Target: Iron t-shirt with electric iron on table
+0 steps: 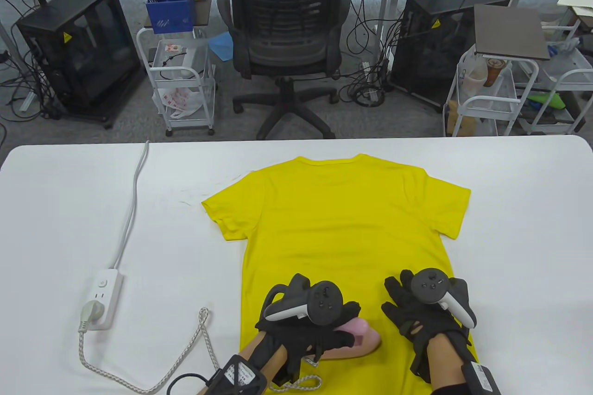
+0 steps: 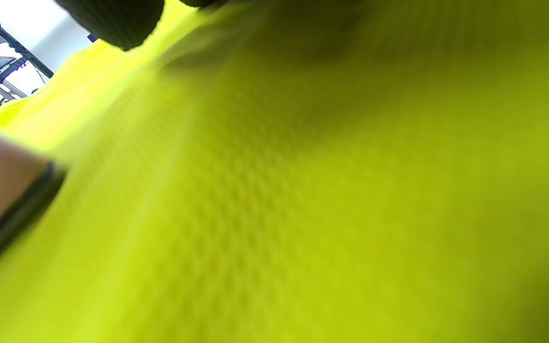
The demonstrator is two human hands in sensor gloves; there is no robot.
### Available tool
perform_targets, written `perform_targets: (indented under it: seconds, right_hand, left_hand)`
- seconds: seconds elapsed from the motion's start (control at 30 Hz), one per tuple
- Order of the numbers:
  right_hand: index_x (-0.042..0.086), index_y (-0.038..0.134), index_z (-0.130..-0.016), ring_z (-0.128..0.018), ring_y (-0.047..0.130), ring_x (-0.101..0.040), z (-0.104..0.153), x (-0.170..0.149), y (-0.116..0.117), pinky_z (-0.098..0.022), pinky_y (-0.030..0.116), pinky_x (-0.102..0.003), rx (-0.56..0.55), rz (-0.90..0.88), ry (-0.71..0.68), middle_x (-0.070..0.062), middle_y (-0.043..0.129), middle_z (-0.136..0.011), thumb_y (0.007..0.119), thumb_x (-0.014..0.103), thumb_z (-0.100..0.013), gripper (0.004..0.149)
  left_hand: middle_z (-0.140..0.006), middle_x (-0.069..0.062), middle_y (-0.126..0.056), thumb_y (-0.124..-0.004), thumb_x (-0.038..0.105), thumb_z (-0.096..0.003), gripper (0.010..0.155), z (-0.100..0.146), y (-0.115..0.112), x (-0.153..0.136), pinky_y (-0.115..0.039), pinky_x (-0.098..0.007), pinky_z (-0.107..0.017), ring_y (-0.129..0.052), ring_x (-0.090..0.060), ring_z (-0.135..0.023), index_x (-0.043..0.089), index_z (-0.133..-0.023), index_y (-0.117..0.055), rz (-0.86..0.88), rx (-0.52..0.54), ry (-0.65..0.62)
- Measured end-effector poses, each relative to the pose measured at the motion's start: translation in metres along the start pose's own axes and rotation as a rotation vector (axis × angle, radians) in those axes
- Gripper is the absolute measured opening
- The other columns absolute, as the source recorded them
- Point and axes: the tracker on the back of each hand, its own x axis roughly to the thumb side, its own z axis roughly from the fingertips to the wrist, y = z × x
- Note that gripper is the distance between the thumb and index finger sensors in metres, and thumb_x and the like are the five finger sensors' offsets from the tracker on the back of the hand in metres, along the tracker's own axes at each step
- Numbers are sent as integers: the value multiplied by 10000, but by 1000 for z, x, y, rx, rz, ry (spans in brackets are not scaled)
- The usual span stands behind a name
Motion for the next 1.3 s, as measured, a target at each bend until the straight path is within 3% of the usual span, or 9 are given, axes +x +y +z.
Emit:
perform_targets:
  seconds: [0.17, 0.23, 0.4, 0.57, 0.7, 0.83, 1.0, 1.1, 1.3]
  right_hand:
    - [380, 348, -1038, -981, 9, -280, 0, 0, 0, -657, 71, -570, 1, -1, -2, 3, 107, -1107, 671, 520, -489, 652]
    - [379, 348, -1039, -980, 7, -279, 0, 0, 0, -656, 68, -569, 4, -4, -3, 3, 105, -1107, 671, 519, -490, 652]
    - [384, 335, -1040, -978, -1, -283, 0, 2, 1, -653, 67, -575, 3, 10, 4, 2, 95, -1106, 665, 526, -493, 655]
    - [384, 340, -1039, -979, 0, -278, 0, 1, 1, -653, 63, -571, 5, -2, 2, 6, 98, -1106, 666, 524, -493, 651]
    - [385, 338, -1038, -978, -1, -279, 0, 1, 1, -653, 65, -571, 4, 3, 2, 6, 97, -1106, 666, 524, -492, 652]
    - [386, 335, -1038, -978, -1, -280, 0, 1, 1, -653, 65, -572, 3, 9, 3, 5, 95, -1105, 667, 524, -492, 654]
    - [385, 338, -1038, -978, -2, -278, 0, 0, 1, -654, 64, -570, 6, 2, 1, 7, 95, -1105, 668, 521, -491, 653]
    - [384, 346, -1038, -980, 1, -273, 0, -1, 0, -657, 63, -565, 8, -9, -4, 10, 101, -1106, 670, 518, -491, 650]
    - [386, 339, -1039, -979, -3, -275, -1, 0, 1, -653, 61, -569, 7, -2, 3, 8, 95, -1106, 664, 525, -494, 649]
  left_hand:
    - [-832, 25, -856, -738, 612, -411, 741, 5, 15, -66, -725, -515, -638, -978, -199, -599, 352, -1069, -515, 50, 195, 394]
    - [-840, 20, -838, -752, 601, -418, 748, 11, 18, -87, -708, -517, -646, -959, -207, -603, 351, -1074, -494, 137, 200, 438]
    - [-825, 21, -847, -767, 590, -425, 738, 9, 16, -87, -719, -508, -636, -961, -201, -578, 344, -1071, -509, 205, 143, 312]
    - [-816, 48, -867, -766, 613, -416, 724, -4, 0, -23, -731, -496, -646, -977, -185, -575, 366, -1058, -541, 135, -25, -46]
    - [-823, 60, -875, -761, 622, -405, 725, -1, -10, 19, -745, -496, -651, -995, -172, -591, 380, -1053, -543, 5, -69, -177]
    - [-822, 49, -887, -766, 620, -393, 725, 1, -5, 10, -753, -503, -638, -1011, -174, -596, 390, -1048, -555, -46, 40, -51]
    - [-821, 37, -869, -782, 605, -392, 741, 1, 10, -52, -734, -511, -637, -989, -187, -580, 388, -1053, -529, -14, 237, 311]
    - [-829, 33, -850, -795, 585, -410, 742, 6, 14, -79, -718, -512, -644, -969, -192, -584, 384, -1063, -507, 61, 263, 445]
    - [-797, 41, -876, -784, 610, -407, 723, 2, 8, -60, -748, -493, -624, -985, -177, -547, 377, -1052, -554, 160, 137, 159]
